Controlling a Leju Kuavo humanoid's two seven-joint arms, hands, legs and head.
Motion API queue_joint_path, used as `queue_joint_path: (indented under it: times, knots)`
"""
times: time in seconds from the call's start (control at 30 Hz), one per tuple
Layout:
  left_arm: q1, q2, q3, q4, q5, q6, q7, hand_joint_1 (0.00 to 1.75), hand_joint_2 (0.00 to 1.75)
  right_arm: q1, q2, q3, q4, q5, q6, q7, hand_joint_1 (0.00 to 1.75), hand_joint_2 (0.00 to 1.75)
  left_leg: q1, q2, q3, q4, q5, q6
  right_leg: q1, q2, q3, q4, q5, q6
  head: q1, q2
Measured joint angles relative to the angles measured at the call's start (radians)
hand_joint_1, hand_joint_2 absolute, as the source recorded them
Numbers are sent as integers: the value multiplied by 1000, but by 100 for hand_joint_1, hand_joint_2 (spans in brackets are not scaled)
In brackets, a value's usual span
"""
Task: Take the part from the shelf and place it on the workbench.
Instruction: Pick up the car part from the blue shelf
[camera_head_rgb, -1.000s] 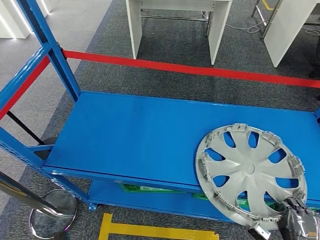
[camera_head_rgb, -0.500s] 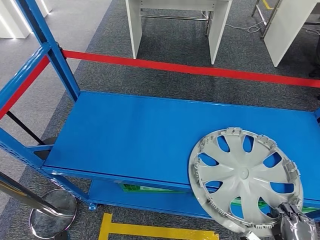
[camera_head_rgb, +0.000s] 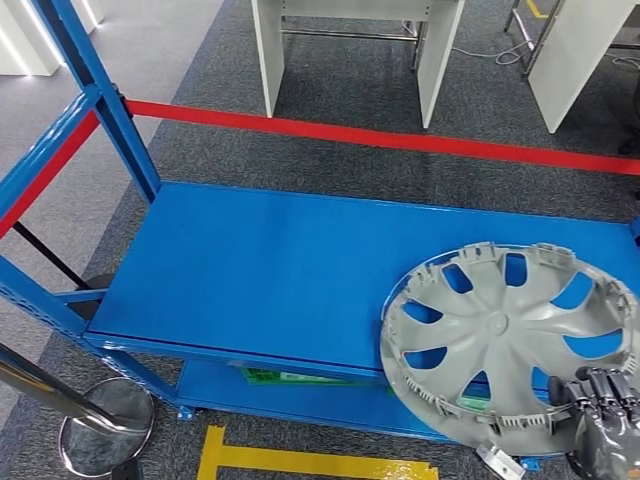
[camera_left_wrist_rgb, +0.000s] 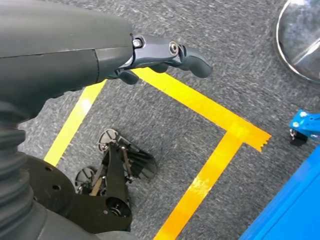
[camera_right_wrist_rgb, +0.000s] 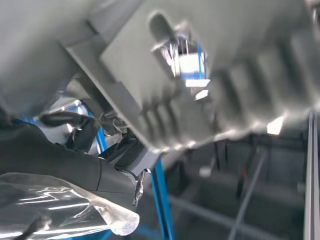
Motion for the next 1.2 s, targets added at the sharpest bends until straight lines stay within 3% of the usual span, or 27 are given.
queue_joint_path:
  times: [0.1, 0.2, 0.33, 0.9, 1.2]
  knots:
    - [0, -1, 0, 0, -12, 0, -13, 0, 0, 6, 17, 12, -81, -1, 0, 0, 175, 175, 0, 0, -1, 0, 0, 0, 0, 1, -1, 0, 0, 0, 0, 0]
    - [-1, -2, -1, 0, -23, 2, -27, 0, 0, 10, 34, 31, -151, -2, 0, 0, 175, 175, 0, 0, -1, 0, 0, 0, 0, 1, -1, 0, 0, 0, 0, 0]
    - [-1, -4, -4, 0, -35, 14, -36, 0, 175, 16, 51, 63, -230, 6, 0, 0, 175, 175, 0, 0, -1, 0, 0, 0, 0, 0, -1, 0, 0, 0, 0, 0]
    - [-2, -6, -6, 0, -61, 24, -57, 0, 175, 22, 59, 184, -410, 76, 1, 0, 175, 175, 0, 0, -1, 0, 0, 0, 0, 0, -2, 0, 0, 0, 0, 0]
    - [-1, -8, -6, 0, -64, 19, -46, 0, 175, 32, 62, 254, -433, 47, 1, 0, 175, 175, 0, 0, -1, 0, 0, 0, 0, 0, -1, 0, 0, 0, 0, 0]
